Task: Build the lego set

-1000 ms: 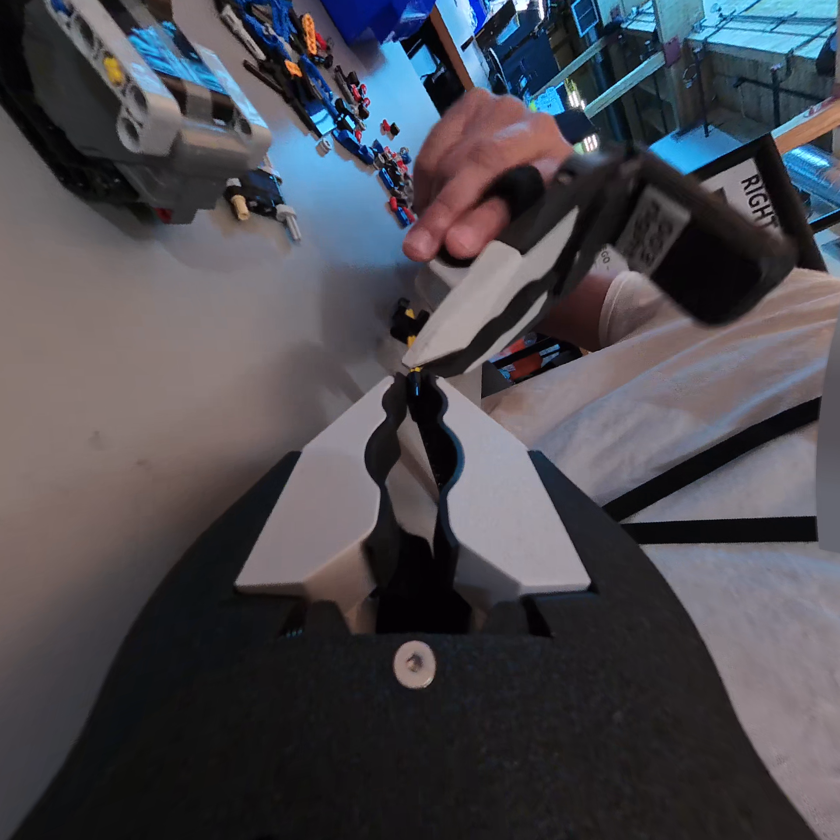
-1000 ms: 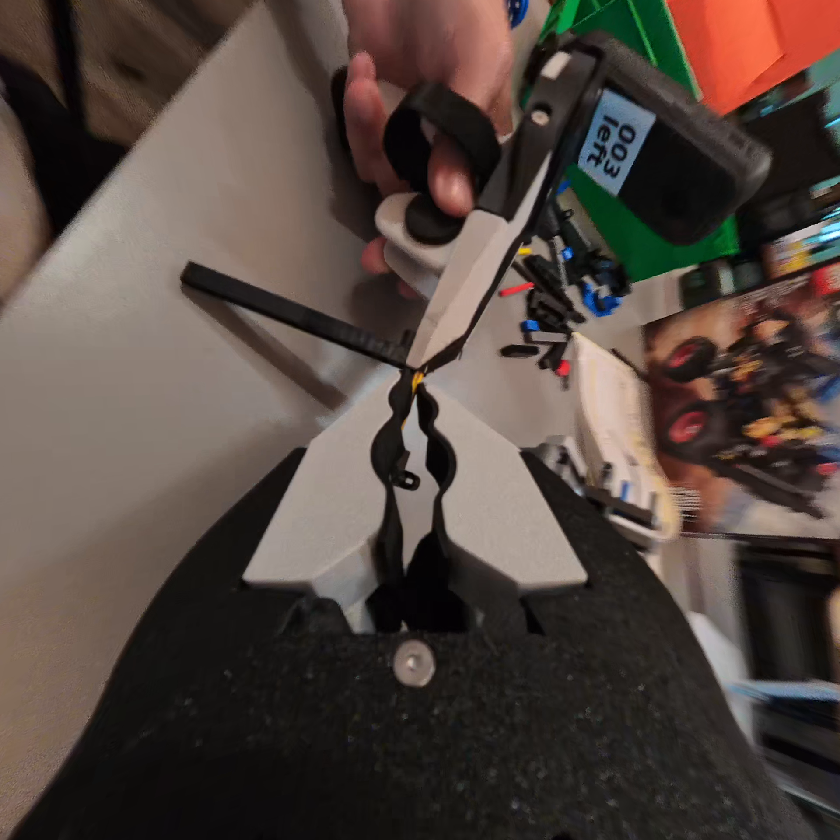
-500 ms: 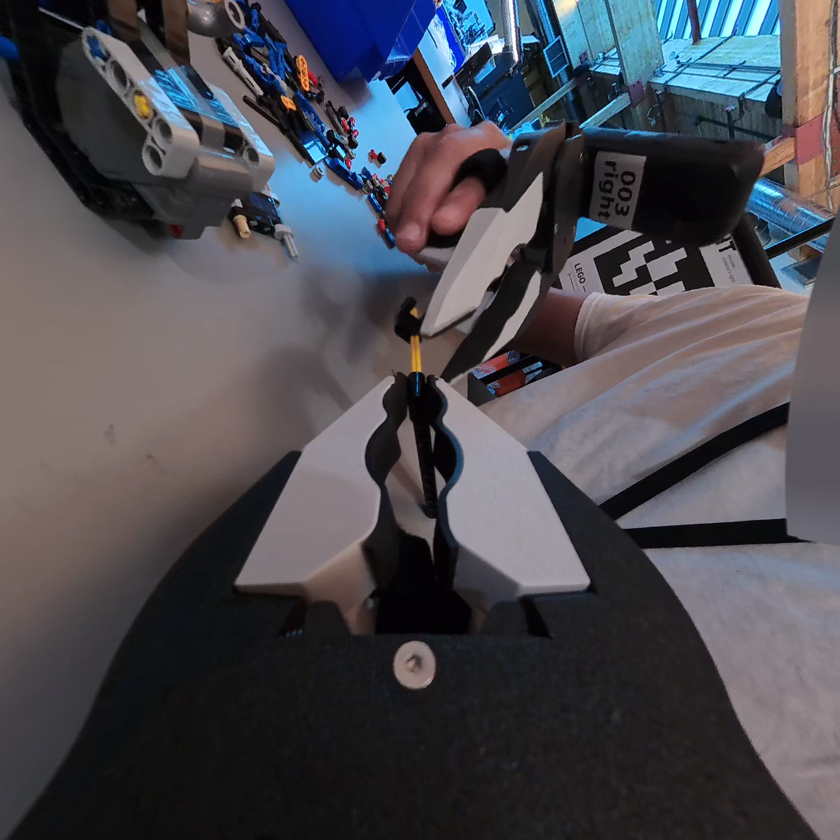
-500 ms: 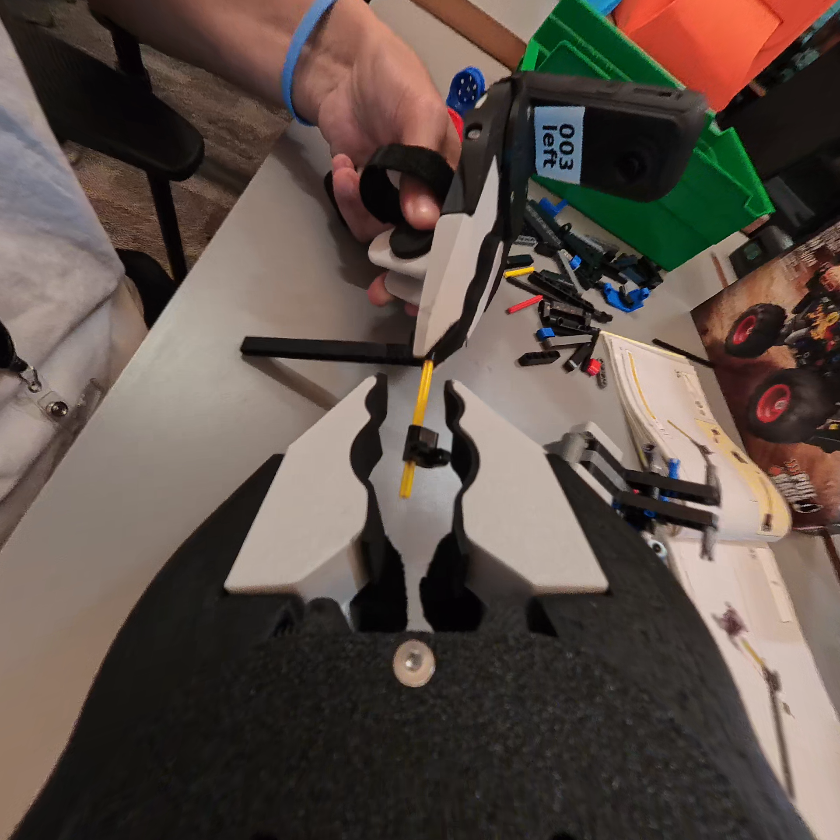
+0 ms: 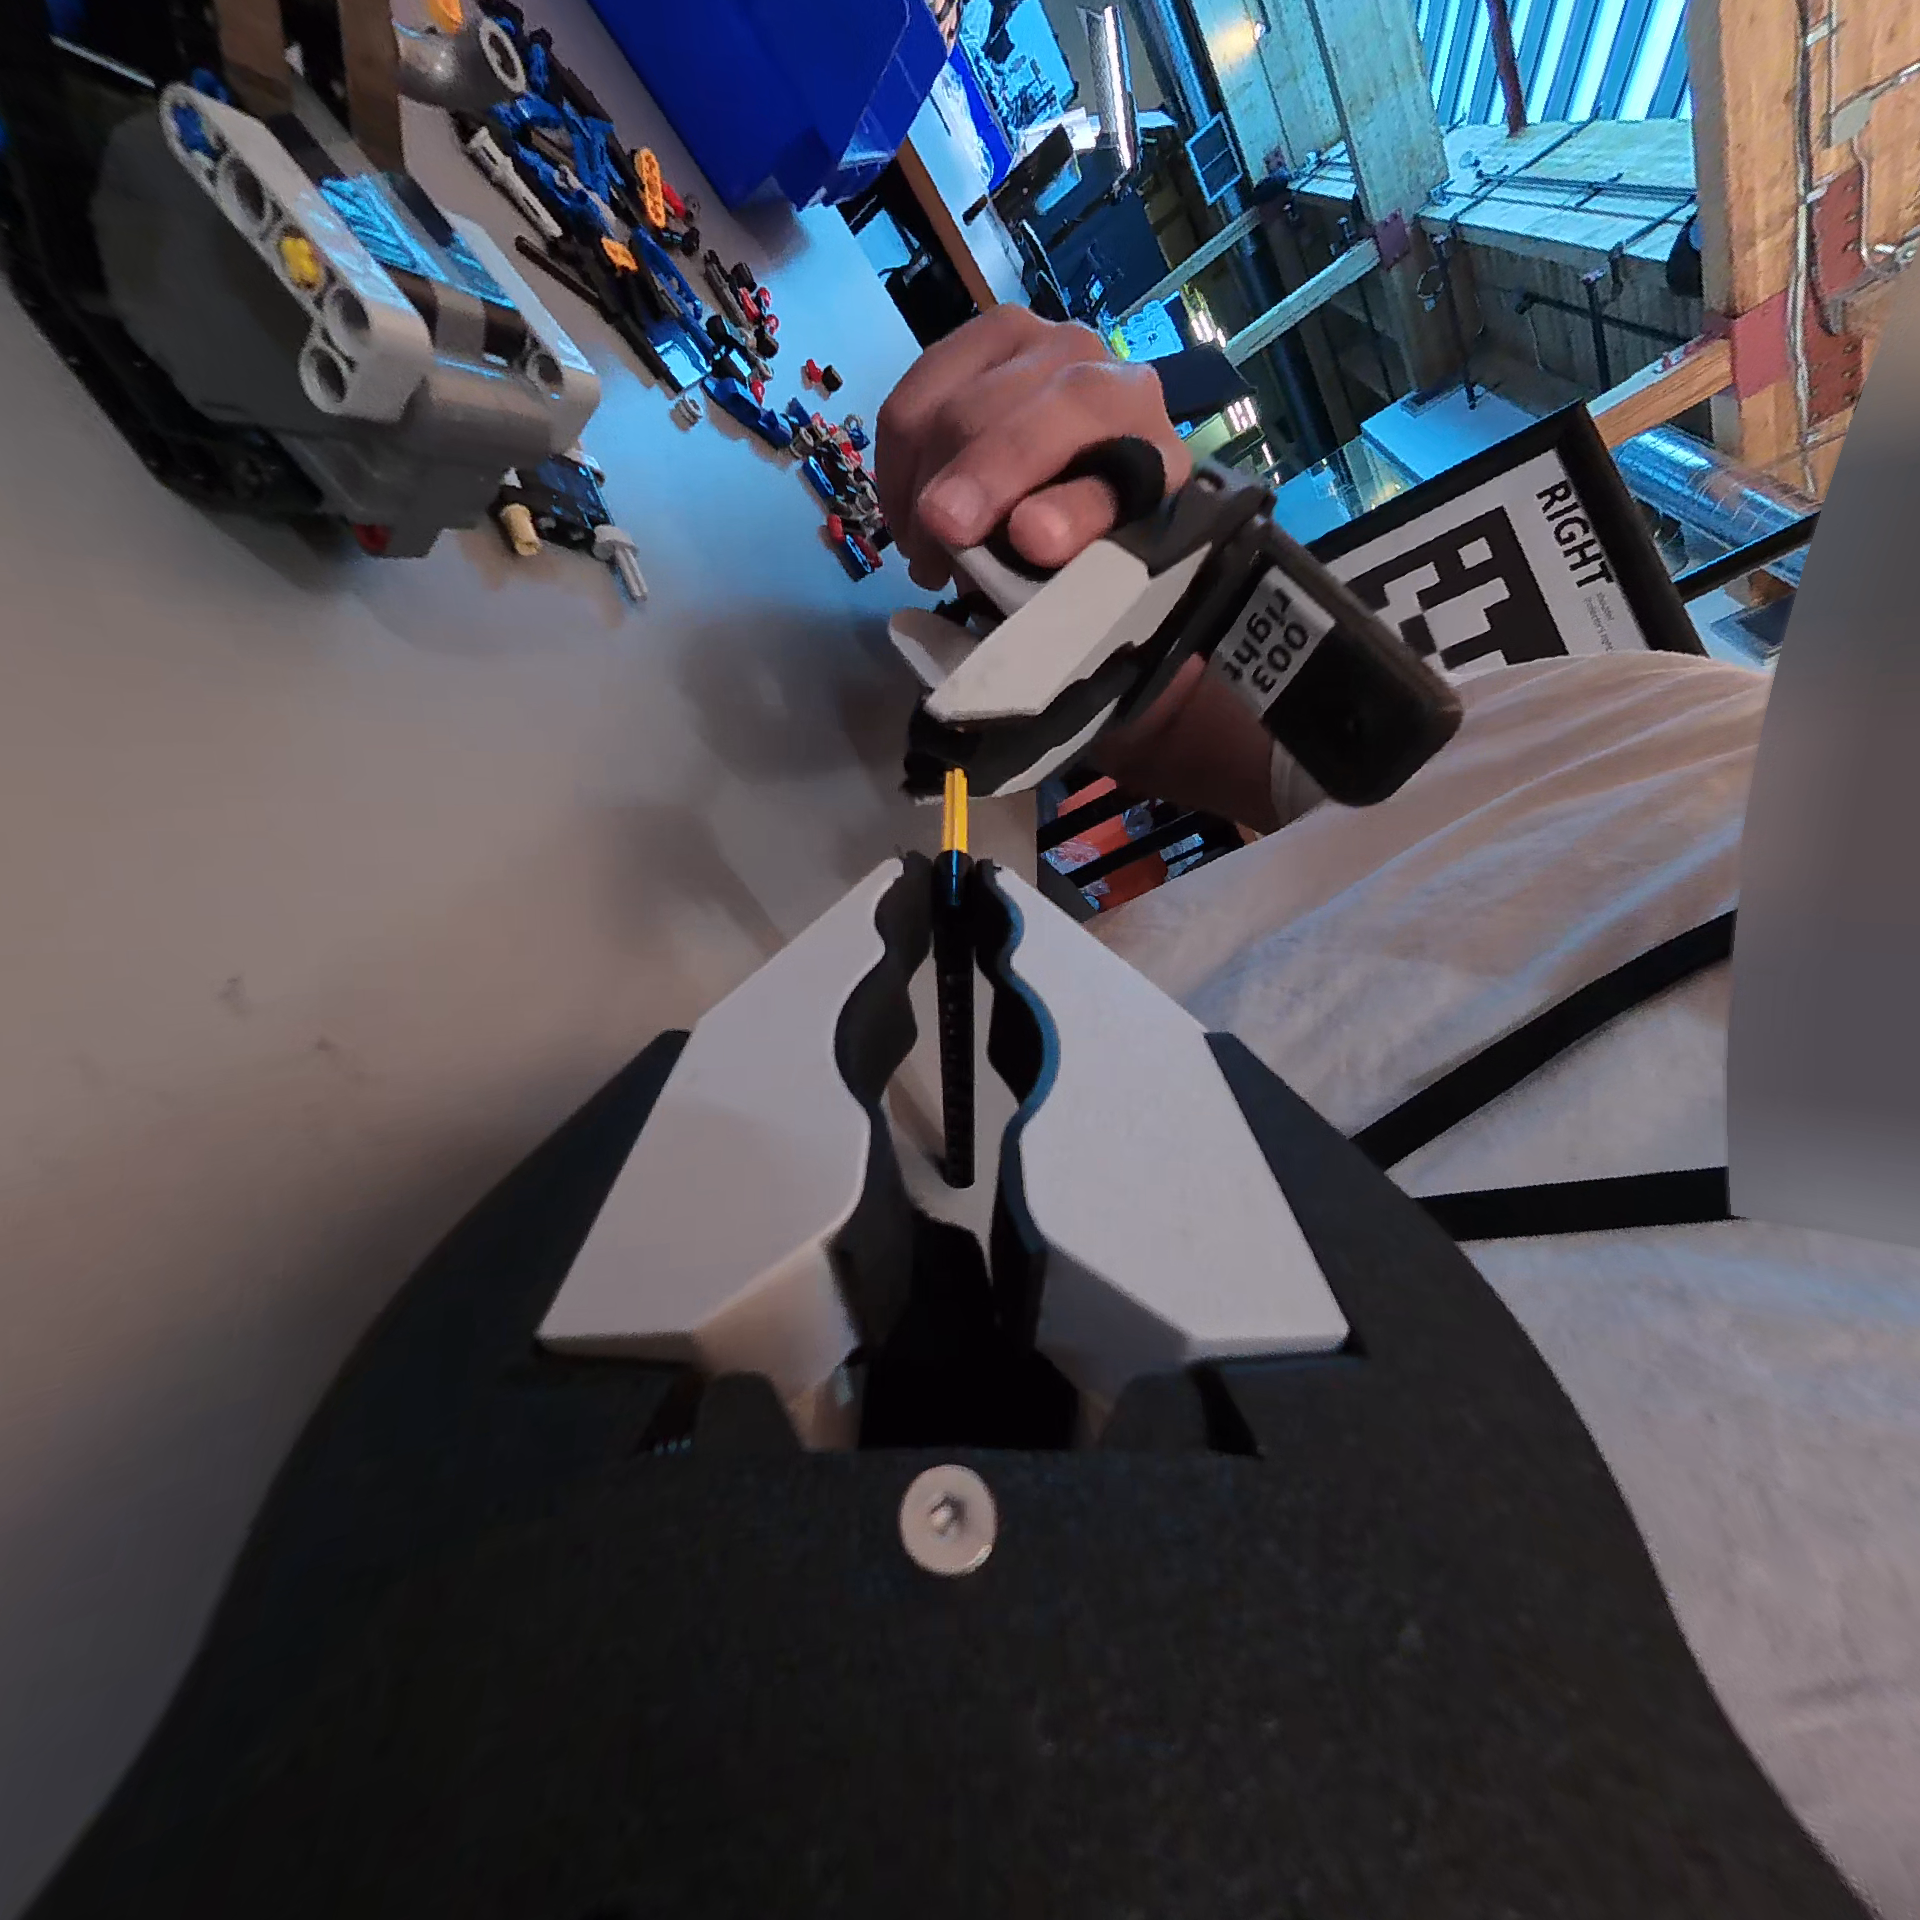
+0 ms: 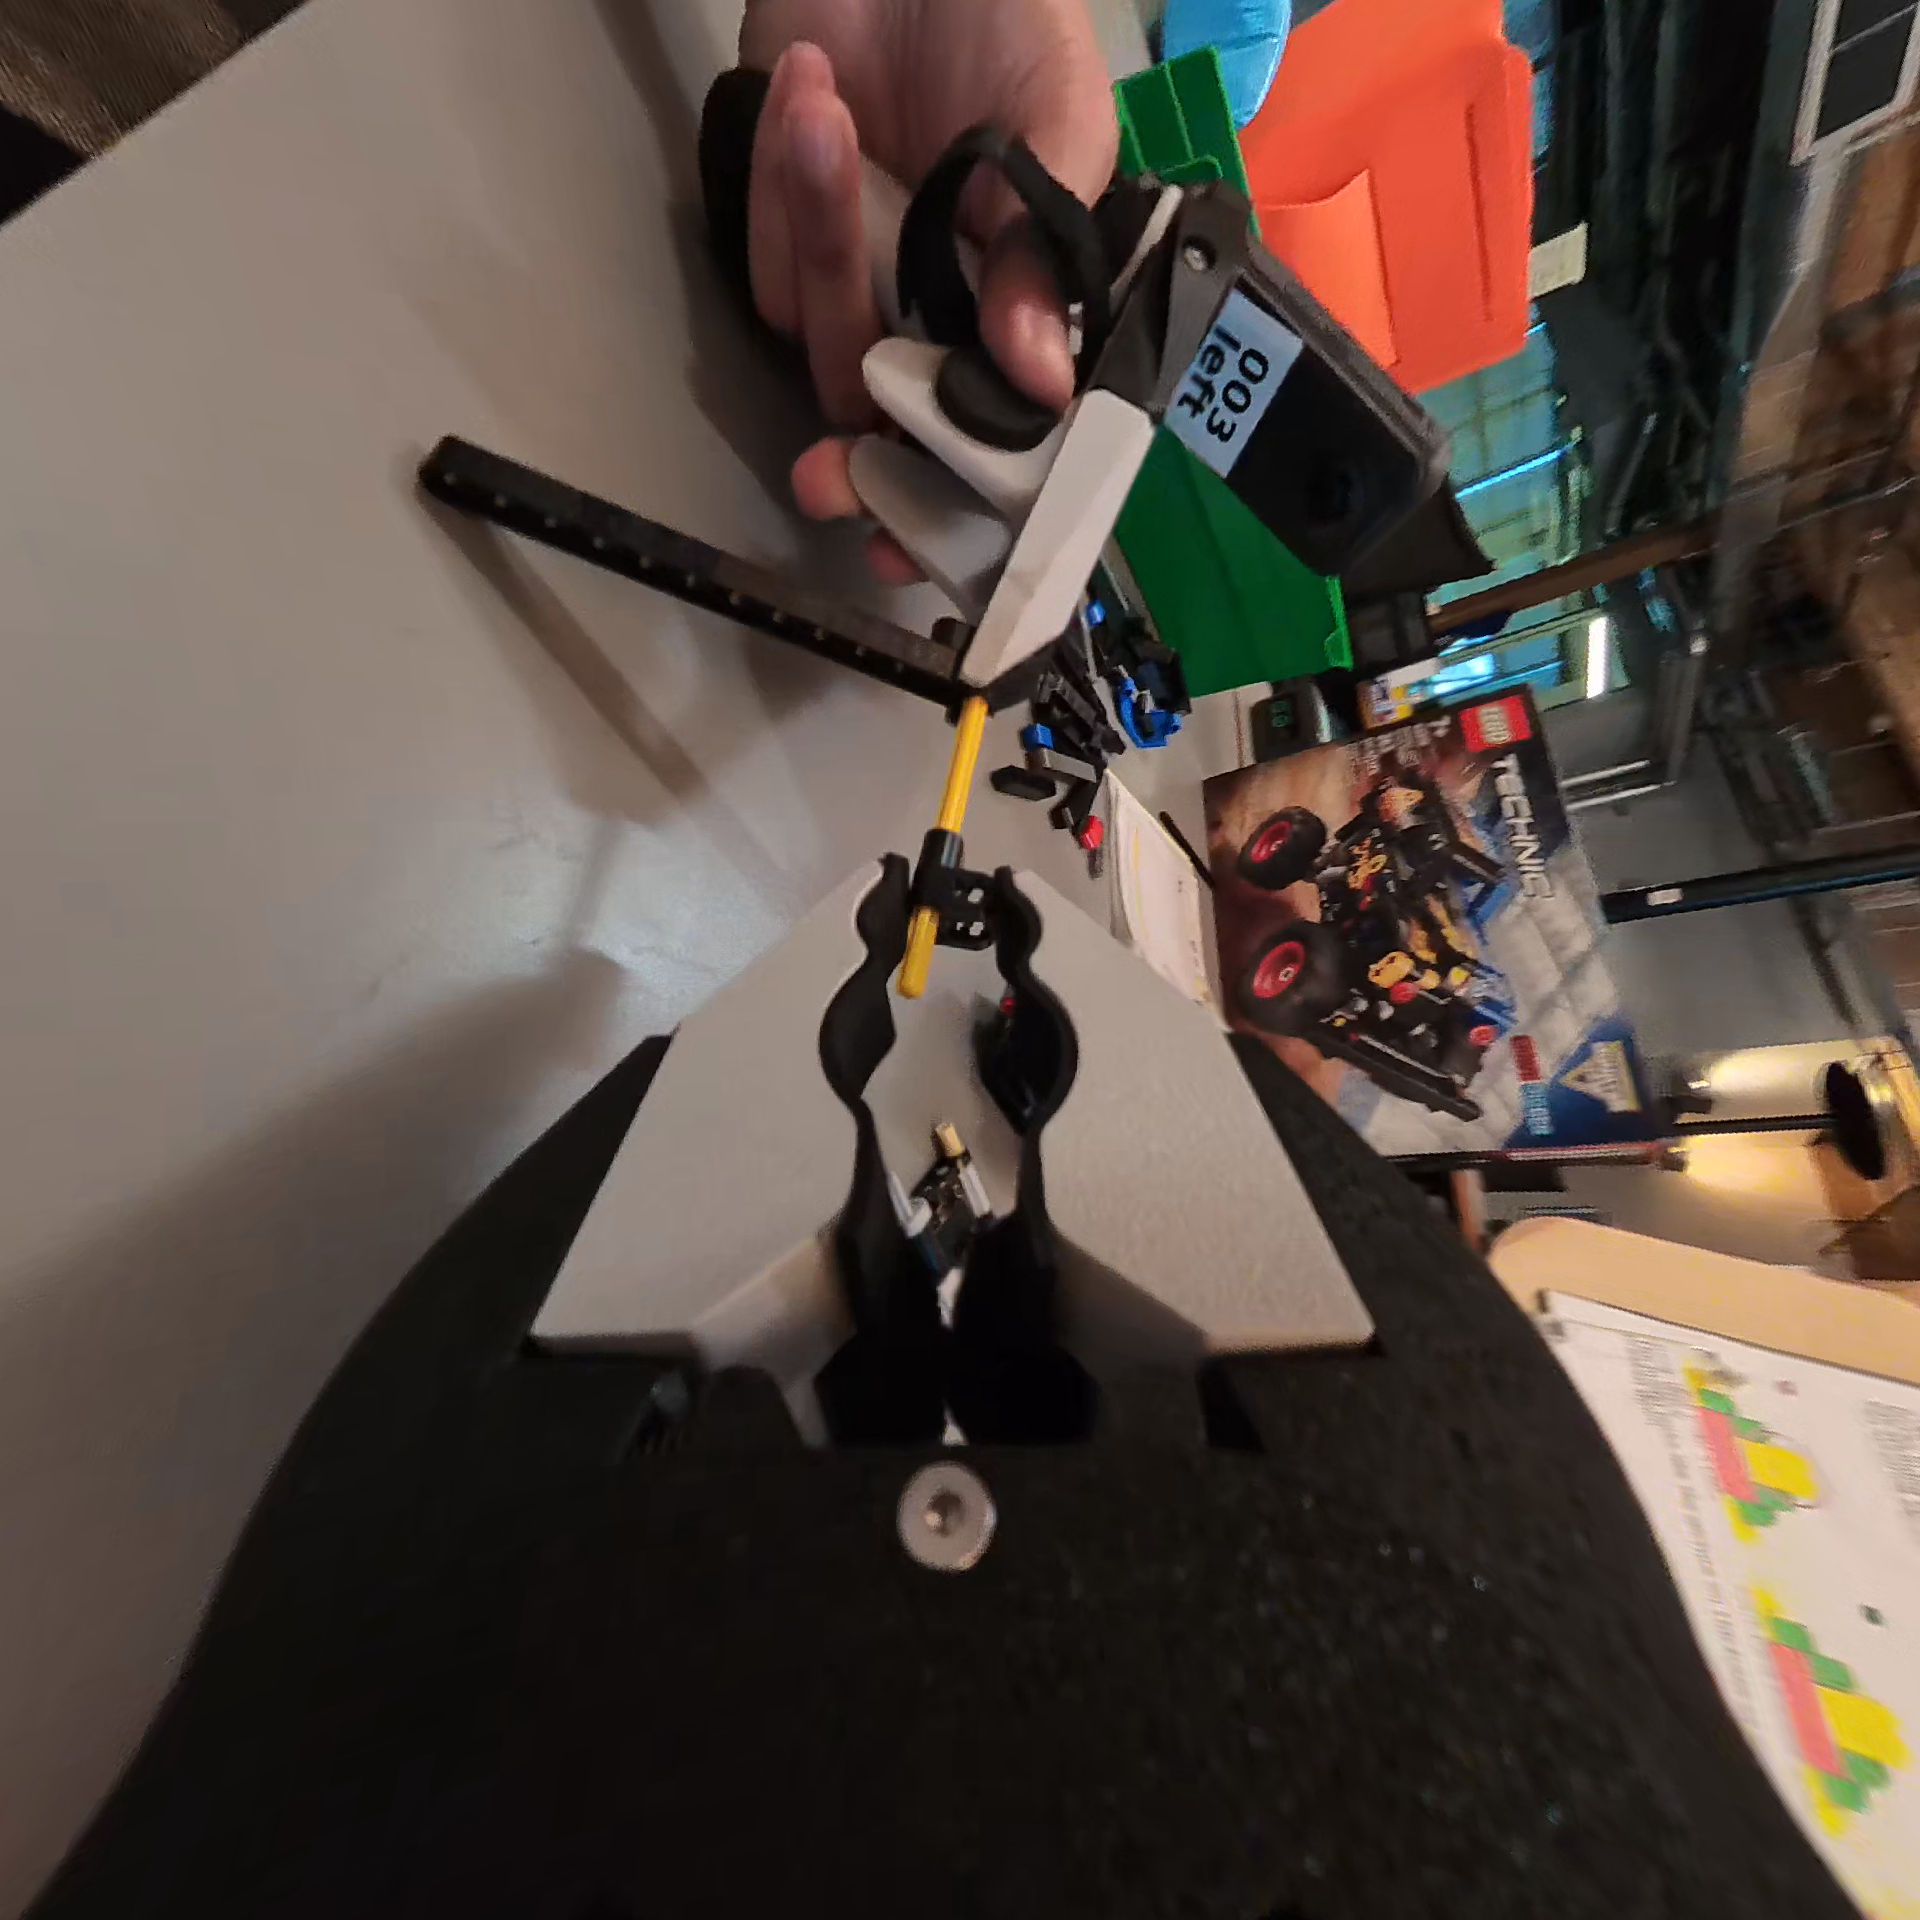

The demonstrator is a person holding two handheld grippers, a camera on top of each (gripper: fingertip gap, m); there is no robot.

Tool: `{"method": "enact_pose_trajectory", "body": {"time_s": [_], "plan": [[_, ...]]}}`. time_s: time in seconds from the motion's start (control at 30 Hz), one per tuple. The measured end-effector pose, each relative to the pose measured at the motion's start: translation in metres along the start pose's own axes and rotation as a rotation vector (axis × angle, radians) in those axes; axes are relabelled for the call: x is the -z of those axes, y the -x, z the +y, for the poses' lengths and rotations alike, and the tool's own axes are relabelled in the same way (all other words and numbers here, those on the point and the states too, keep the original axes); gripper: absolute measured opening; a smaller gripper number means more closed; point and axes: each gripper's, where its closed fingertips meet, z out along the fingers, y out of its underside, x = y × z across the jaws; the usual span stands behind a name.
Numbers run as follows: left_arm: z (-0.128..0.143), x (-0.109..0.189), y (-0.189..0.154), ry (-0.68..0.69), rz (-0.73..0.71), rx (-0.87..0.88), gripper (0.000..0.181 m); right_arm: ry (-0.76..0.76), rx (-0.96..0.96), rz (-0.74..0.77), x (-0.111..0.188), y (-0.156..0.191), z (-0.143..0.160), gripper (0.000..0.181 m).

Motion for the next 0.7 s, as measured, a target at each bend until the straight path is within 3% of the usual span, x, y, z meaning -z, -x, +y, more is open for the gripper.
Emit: {"method": "enact_pose_trajectory", "body": {"time_s": [0.3,0.47,0.7], "plan": [[0.006,-0.001,-0.006,0.037,0.002,-0.094,0.006,-0.088,-0.383,-0.257,0.002,0.005,-0.007,0.014],[0.005,-0.002,-0.003,0.042,-0.006,-0.087,0.006,-0.067,-0.387,-0.247,0.001,0.006,-0.003,0.015],[0.001,-0.001,0.001,0.036,0.01,-0.017,0.005,0.028,-0.175,-0.126,-0.002,0.002,0.004,0.015]]}}
